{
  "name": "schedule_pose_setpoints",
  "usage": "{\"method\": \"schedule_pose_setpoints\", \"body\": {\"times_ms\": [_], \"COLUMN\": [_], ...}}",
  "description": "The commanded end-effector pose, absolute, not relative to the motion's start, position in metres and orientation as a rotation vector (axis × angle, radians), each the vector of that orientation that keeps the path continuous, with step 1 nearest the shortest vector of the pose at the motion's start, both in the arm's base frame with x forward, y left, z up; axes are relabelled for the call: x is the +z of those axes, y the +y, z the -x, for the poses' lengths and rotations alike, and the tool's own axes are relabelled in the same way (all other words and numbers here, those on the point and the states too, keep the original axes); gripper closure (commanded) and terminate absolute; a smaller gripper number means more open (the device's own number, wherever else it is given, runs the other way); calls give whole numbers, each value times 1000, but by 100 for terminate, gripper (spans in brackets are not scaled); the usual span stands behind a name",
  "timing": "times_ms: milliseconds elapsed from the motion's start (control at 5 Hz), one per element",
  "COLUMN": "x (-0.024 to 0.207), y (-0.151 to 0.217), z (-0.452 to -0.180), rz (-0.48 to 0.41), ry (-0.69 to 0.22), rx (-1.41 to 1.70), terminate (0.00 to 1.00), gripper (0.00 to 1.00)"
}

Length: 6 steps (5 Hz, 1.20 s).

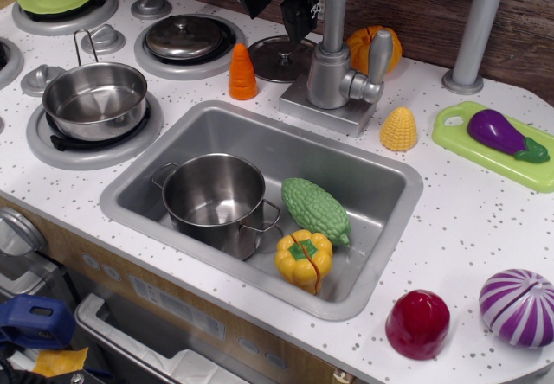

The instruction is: Turn faucet front to left

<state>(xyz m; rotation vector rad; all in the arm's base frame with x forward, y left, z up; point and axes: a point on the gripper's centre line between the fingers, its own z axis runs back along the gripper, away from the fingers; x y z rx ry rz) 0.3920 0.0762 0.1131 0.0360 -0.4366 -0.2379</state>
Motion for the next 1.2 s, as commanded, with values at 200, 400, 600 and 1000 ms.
{"method": "schedule_pose_setpoints", "body": {"times_ms": [200,400,600,1000], "x": [127,129,132,142], "y": [94,93,79,49], "z": [-412,-410,-399,-376], "rz": [-43,-57,-70,-80], "ry": [-496,-483,-389,-310], "rx": [-264,-240,-132,-30], "terminate": [0,0,0,100], "gripper": [0,0,0,0]}}
